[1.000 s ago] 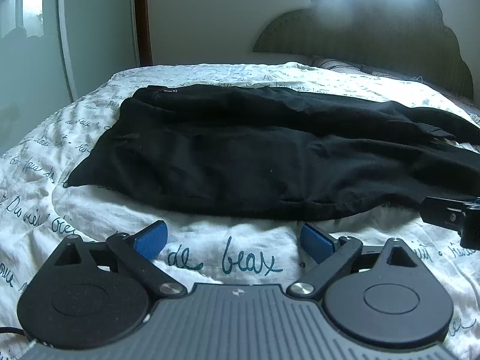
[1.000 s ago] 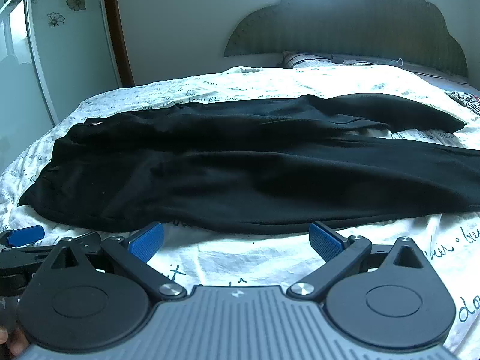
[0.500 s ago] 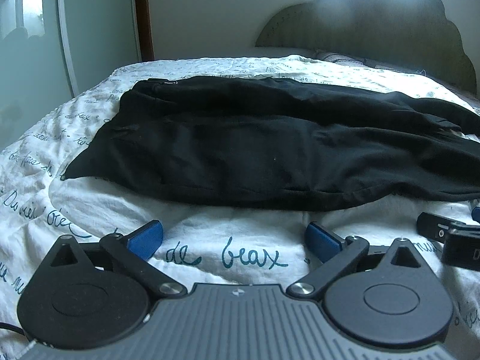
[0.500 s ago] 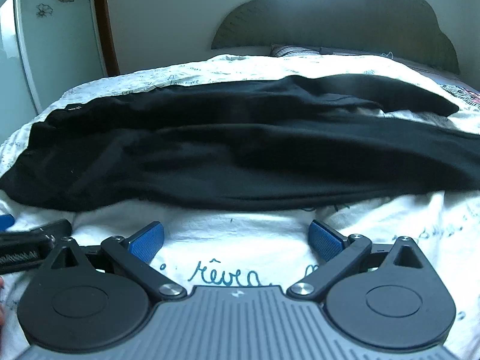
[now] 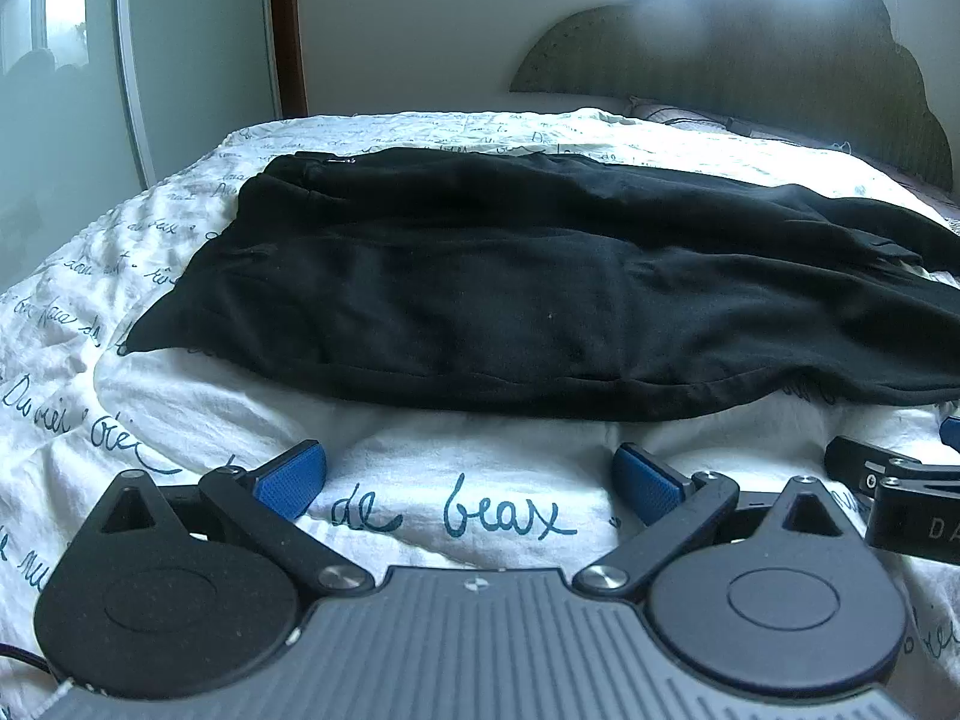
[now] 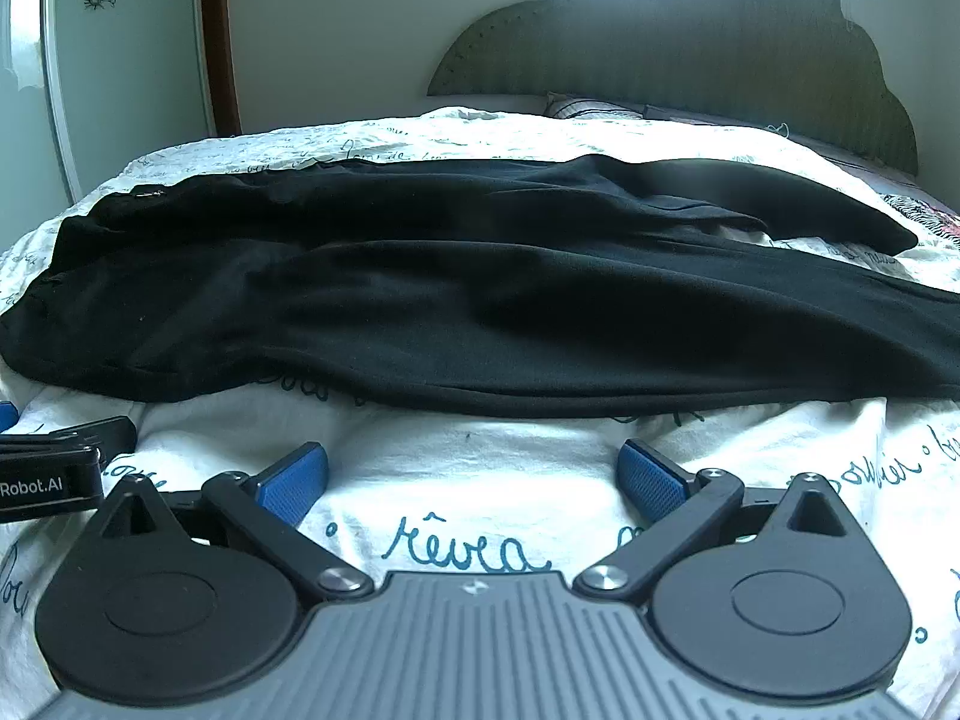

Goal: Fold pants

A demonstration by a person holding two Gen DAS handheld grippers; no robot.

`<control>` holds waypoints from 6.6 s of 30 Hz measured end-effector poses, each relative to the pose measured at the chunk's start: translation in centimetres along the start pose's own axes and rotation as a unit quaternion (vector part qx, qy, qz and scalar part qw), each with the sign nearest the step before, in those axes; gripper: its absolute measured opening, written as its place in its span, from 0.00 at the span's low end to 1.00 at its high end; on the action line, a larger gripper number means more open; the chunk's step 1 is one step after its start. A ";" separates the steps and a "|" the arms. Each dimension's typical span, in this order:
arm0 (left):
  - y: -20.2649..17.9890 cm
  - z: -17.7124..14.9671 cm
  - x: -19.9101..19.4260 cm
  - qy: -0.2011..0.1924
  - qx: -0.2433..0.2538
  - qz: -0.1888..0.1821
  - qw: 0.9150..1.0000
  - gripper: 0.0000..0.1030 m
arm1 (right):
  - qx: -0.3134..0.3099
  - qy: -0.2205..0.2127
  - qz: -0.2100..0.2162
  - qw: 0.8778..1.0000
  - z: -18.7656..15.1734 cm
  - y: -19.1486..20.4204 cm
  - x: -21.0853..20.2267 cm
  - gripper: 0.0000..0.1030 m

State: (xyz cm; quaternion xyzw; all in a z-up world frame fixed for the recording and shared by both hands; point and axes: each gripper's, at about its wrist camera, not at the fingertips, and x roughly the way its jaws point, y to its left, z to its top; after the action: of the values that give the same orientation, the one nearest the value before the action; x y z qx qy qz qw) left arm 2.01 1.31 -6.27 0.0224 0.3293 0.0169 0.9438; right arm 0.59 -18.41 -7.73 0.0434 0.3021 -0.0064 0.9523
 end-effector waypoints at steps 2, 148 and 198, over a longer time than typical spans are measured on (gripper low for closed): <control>0.0 0.0 0.0 0.000 0.000 0.000 1.000 1.00 | 0.000 0.000 0.000 1.000 0.0 0.0 0.0 1.00; -15.6 8.1 4.3 -0.011 0.235 -0.227 0.945 0.22 | 0.306 0.070 -0.053 0.948 24.0 -34.5 16.5 0.03; -13.1 6.7 1.9 -0.013 0.171 -0.278 0.945 0.14 | 0.336 -0.006 0.021 0.942 19.1 -38.6 5.8 0.39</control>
State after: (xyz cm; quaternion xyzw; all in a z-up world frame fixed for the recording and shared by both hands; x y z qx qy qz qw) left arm 7.91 -11.90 -2.91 0.0909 0.3081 -0.3028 0.8973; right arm 14.79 -58.40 1.42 0.3671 0.2760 -0.0882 0.8839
